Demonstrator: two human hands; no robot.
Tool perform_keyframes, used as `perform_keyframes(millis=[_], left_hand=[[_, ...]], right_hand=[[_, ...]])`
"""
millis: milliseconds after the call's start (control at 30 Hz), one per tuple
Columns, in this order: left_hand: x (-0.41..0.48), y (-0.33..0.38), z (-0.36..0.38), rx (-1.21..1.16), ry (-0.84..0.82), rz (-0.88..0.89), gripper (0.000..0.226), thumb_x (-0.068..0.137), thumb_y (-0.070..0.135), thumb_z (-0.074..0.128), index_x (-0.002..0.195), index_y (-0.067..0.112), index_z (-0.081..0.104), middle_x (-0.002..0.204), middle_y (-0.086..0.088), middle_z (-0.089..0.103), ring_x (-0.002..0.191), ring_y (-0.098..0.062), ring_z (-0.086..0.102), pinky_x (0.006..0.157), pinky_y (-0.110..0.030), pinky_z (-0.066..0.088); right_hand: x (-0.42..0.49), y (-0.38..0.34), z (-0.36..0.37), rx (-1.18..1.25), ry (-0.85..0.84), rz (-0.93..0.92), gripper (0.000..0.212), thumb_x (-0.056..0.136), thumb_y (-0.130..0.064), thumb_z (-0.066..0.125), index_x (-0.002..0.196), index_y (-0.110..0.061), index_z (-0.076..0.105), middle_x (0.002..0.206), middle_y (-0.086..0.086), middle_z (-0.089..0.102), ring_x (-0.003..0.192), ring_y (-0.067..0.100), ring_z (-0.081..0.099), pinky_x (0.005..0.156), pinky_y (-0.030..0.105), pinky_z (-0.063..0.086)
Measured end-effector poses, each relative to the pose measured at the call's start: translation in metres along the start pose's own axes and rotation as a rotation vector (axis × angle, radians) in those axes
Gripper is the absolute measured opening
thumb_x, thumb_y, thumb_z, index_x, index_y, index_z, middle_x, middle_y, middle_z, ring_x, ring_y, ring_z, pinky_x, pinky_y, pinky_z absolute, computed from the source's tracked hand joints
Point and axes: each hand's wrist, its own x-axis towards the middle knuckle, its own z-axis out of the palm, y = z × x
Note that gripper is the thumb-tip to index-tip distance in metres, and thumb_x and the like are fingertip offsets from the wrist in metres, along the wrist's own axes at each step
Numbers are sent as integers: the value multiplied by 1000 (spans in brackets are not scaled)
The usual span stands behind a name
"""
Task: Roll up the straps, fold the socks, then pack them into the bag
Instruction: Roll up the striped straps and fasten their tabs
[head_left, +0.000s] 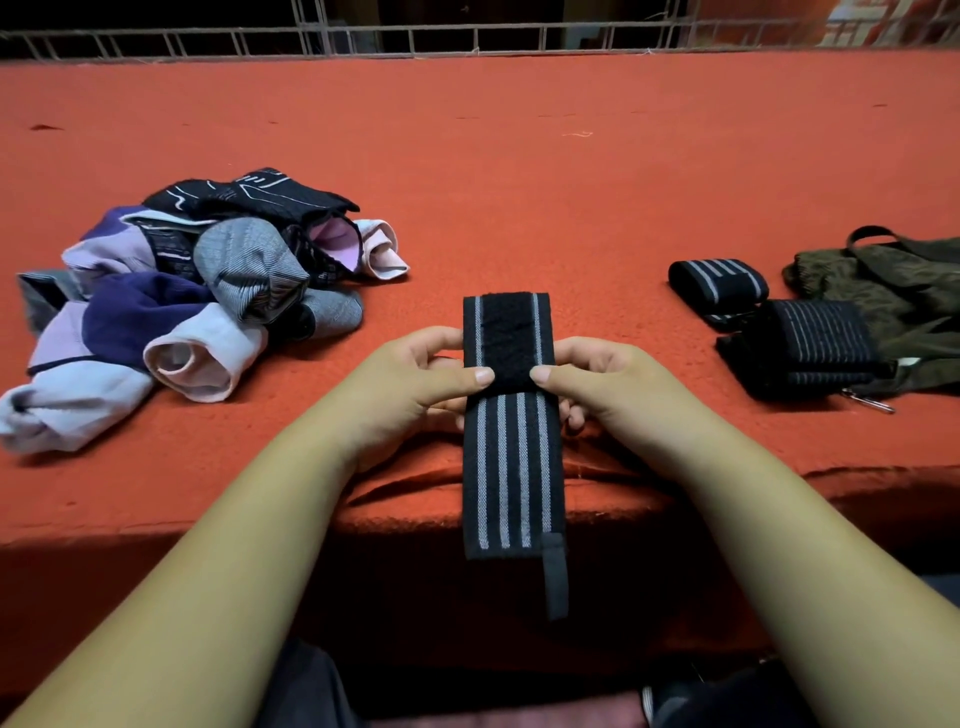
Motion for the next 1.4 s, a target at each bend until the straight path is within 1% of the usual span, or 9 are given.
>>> perform_keyframes(millis=[167,367,567,700,833,900,1033,1167,1400], left_hand=[[1,0,2,29,24,10,37,96,6,71,132,7,65,95,-9,76,76,-17,69,65,-29,57],[4,0,-1,-142,64,-6,40,98,6,65,137,1,64,132,-22,71,112,-32,69,103,-46,53],[7,-4,1,-96,73,-96,30,107,17,56,127,-3,66,111,-13,73,102,-24,70,78,-26,61],[8,-1,3,-67,78,-103,35,110,22,51,125,-4,69,109,-18,77,95,-24,73,80,-29,63],[8,-1,2,-90,30,-104,62,100,47,67,130,-6,67,123,-25,72,104,-34,65,97,-37,50],[8,-3,1,-66,16,-91,54,92,32,81,129,-5,67,126,-24,70,107,-34,59,104,-40,42],[6,-3,4,-55,107,-33,38,92,5,75,129,-3,66,123,-20,76,110,-25,74,105,-39,57],[7,2,6,-150,183,44,37,93,4,73,128,-6,65,121,-21,76,110,-27,75,96,-35,61],[5,1,8,-155,152,14,26,99,11,68,123,0,68,119,-18,78,110,-27,75,96,-33,61]], right_hand=[[2,1,0,32,-5,-1,19,103,-18,68,120,-15,76,83,6,65,60,9,53,61,28,42],[1,1,-4,129,13,-30,33,103,-16,67,129,-34,73,87,7,69,71,15,55,65,34,44],[4,5,-2,227,68,-34,32,101,-2,63,123,-19,78,91,13,69,74,19,60,67,32,47],[3,4,-2,227,87,-26,31,99,1,61,116,-16,81,108,18,78,89,27,65,76,35,54],[1,1,2,226,106,12,37,96,7,51,105,-10,83,94,11,80,66,12,62,62,25,50],[0,-1,3,218,106,20,39,96,7,49,105,-9,83,94,12,79,67,13,62,60,24,50],[3,0,-1,204,48,9,34,106,-10,53,125,-23,78,99,9,77,82,23,64,70,33,53],[3,-2,-2,77,-50,7,25,103,-31,61,120,-19,74,84,5,67,74,19,59,66,34,46],[1,2,4,-106,61,-38,18,104,-21,65,119,-21,75,80,-3,68,62,6,57,62,23,48]])
